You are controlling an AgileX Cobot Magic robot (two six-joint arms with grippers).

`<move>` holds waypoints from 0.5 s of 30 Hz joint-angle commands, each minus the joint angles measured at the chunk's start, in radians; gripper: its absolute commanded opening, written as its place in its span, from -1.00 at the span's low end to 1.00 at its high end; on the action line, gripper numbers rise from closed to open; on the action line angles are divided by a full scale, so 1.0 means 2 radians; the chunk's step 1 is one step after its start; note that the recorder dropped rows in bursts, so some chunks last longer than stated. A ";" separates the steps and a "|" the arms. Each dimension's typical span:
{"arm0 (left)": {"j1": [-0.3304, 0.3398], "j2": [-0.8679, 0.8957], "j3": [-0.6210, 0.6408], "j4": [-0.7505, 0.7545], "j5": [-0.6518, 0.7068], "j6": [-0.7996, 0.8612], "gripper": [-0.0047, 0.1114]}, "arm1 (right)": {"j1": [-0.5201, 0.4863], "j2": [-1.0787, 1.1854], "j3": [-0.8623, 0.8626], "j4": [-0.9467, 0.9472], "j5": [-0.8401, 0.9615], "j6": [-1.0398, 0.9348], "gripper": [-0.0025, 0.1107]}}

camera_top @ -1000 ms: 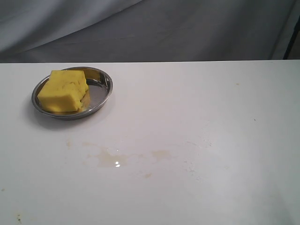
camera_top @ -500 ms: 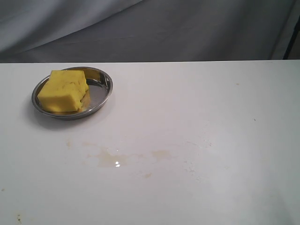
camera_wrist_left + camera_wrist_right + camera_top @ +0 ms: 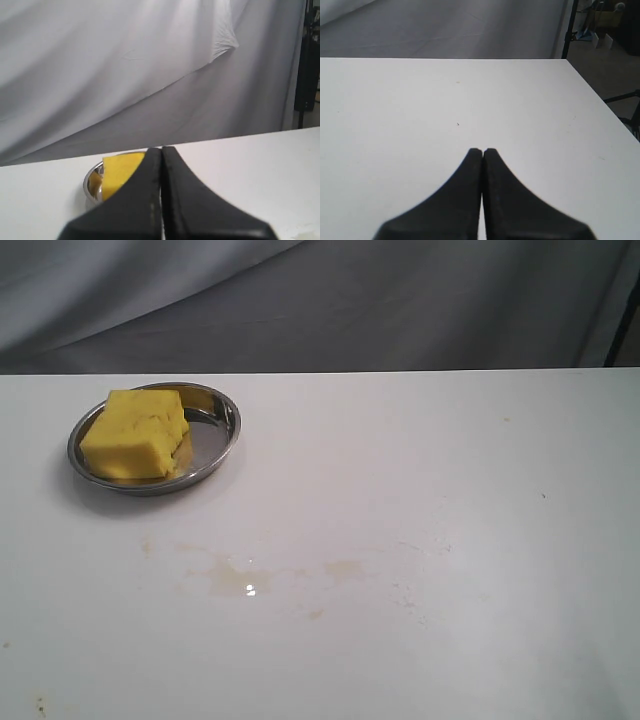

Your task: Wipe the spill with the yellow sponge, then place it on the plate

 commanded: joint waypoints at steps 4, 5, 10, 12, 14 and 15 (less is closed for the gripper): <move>-0.002 -0.001 0.073 0.123 -0.045 -0.175 -0.92 | 0.000 -0.002 0.002 0.002 -0.002 -0.005 -0.96; -0.002 -0.001 0.081 0.142 -0.056 -0.196 -0.92 | 0.000 -0.002 0.002 0.002 -0.002 -0.005 -0.96; -0.002 -0.001 0.105 0.147 -0.067 -0.200 -0.92 | 0.000 -0.002 0.002 0.002 -0.002 -0.005 -0.96; -0.002 -0.001 0.109 0.147 -0.067 -0.200 -0.92 | 0.000 -0.002 0.002 0.002 -0.002 -0.005 -0.96; -0.002 -0.001 0.109 0.147 -0.062 -0.200 -0.92 | 0.000 -0.002 0.002 0.002 -0.002 -0.005 -0.96; -0.002 -0.001 0.109 0.147 -0.062 -0.200 -0.92 | 0.000 -0.002 0.002 0.002 -0.002 -0.005 -0.96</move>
